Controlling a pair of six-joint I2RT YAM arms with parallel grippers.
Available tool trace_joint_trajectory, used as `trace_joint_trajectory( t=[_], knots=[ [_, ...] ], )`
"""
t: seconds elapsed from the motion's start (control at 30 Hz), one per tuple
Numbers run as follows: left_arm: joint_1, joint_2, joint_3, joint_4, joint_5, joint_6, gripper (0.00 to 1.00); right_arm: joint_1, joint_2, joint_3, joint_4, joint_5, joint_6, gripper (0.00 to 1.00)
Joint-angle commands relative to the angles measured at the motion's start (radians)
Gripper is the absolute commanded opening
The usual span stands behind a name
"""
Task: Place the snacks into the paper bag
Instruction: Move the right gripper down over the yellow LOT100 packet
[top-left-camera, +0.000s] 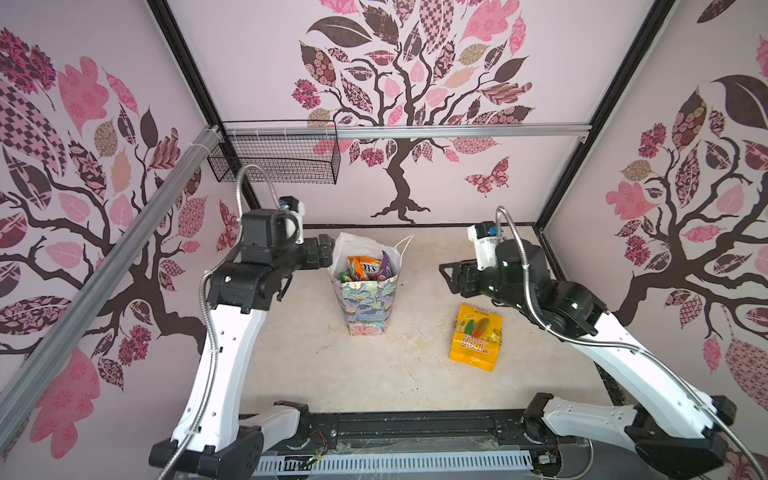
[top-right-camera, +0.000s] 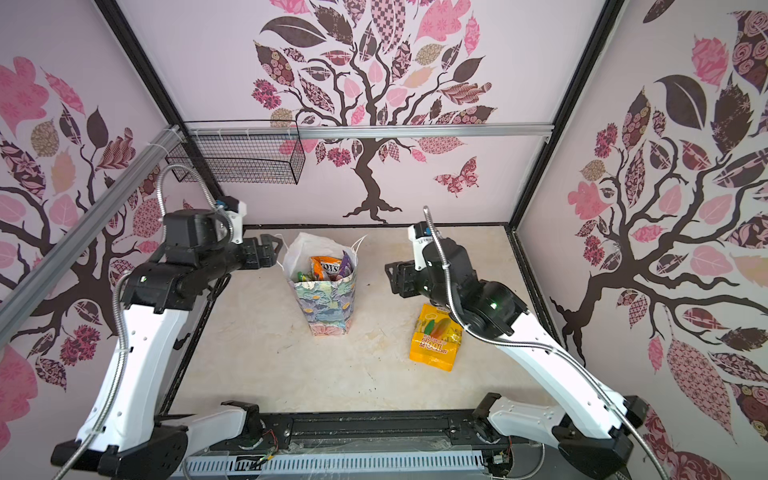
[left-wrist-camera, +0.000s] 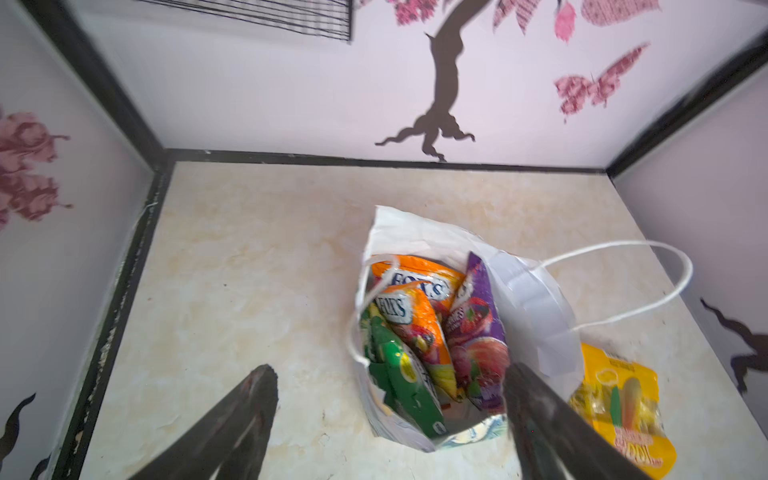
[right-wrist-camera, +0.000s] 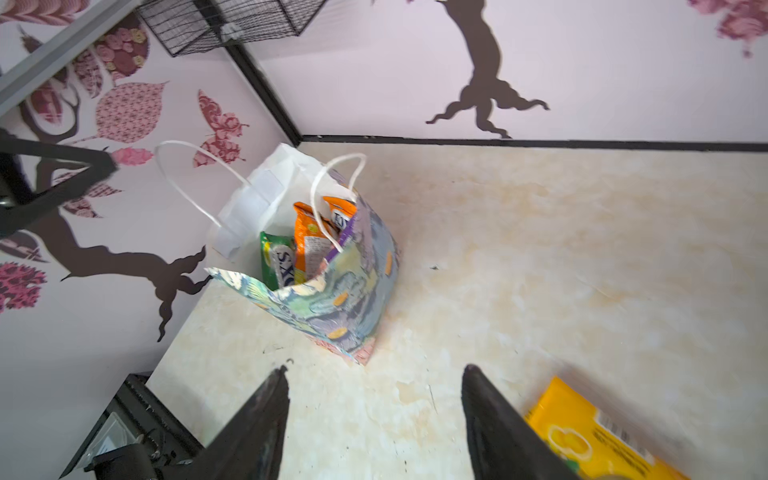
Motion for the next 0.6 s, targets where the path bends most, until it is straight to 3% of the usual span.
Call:
trace_joint_trajectory(
  t=[0.0, 0.07, 0.33, 0.57],
  knots=[
    [0.111, -0.053, -0.175, 0.109, 0.084, -0.072, 0.9, 0.001, -0.042, -0.14, -0.202, 0.11, 0.133, 0.7],
    [0.163, -0.099, -0.282, 0.209, 0.121, -0.096, 0.91, -0.009, -0.089, -0.25, -0.215, 0.109, 0.201, 0.71],
    [0.167, -0.119, -0.455, 0.463, 0.395, -0.123, 0.89, -0.024, -0.239, -0.563, -0.202, 0.202, 0.435, 0.72],
    [0.167, -0.137, -0.493, 0.494, 0.448, -0.094, 0.88, -0.047, -0.335, -0.726, -0.128, 0.162, 0.525, 0.71]
  ],
)
